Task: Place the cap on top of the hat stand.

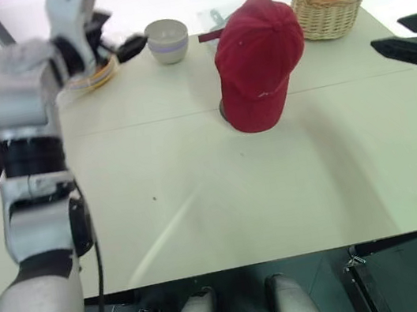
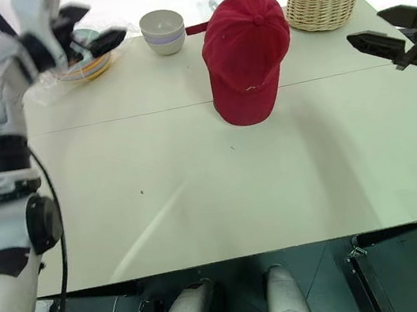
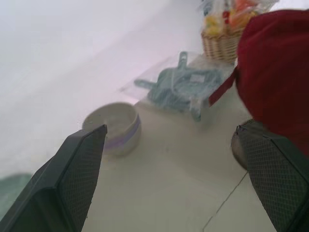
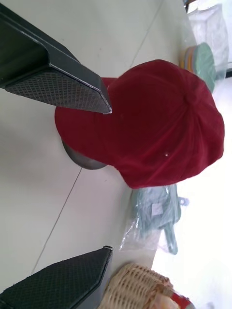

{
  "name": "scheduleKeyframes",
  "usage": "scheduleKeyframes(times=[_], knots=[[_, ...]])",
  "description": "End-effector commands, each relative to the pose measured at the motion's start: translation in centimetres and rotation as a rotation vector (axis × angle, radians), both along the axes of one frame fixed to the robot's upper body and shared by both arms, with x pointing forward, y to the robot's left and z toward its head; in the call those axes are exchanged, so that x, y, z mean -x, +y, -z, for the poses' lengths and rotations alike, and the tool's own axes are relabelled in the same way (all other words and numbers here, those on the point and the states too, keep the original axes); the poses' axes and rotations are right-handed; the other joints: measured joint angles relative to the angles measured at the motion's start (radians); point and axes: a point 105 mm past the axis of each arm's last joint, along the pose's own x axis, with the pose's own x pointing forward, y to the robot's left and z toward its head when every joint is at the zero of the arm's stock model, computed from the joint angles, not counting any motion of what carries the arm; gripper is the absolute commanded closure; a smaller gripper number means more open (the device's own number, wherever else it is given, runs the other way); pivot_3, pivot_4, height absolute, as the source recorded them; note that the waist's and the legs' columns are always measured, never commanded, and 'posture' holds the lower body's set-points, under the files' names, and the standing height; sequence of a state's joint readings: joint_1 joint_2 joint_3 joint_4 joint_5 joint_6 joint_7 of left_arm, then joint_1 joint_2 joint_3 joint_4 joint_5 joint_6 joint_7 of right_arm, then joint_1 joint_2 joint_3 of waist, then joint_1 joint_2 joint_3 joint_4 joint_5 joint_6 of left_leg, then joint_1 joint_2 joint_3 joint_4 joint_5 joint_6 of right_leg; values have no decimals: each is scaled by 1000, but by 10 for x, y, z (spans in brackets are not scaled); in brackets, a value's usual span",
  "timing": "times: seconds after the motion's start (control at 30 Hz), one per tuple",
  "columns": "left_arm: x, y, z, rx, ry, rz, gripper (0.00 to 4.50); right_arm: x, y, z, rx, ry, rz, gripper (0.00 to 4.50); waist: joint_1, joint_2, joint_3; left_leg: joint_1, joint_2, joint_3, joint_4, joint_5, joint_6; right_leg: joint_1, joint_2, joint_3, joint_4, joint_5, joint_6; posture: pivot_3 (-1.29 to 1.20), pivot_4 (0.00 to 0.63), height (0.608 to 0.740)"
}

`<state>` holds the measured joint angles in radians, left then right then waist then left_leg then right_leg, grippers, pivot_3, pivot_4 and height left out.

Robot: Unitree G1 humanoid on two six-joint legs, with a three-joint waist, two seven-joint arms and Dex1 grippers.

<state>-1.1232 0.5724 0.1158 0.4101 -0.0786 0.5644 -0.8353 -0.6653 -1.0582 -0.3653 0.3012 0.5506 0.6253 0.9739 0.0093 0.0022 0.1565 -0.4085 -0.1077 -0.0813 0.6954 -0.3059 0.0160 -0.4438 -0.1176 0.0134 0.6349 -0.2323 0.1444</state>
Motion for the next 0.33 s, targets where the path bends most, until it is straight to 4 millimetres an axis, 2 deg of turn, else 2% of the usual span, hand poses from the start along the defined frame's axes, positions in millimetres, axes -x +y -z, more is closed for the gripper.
scheduleKeyframes(times=[0.03, 0.2, 0.33], knots=[[21, 19, 20, -6, -16, -32, 23, 4, 1, -3, -20, -64, 23, 0, 0, 0, 0, 0, 0, 0, 0, 0, 0, 0, 0, 0, 0, 0, 0, 0, 150, 740], [50, 36, 78, 3, 70, -86, 23, -1, 8, 14, -72, -60, 40, 0, 4, 0, 0, -1, 0, 0, 1, 0, 0, 1, 0, 0, 0, 0, 0, 0, 150, 740], [60, 43, 109, -12, 135, -137, 23, -5, 15, 32, -60, -9, 34, 0, 5, 0, 0, 0, 0, -1, 2, 0, 0, 1, -1, 0, 0, 0, 0, 0, 150, 740]])
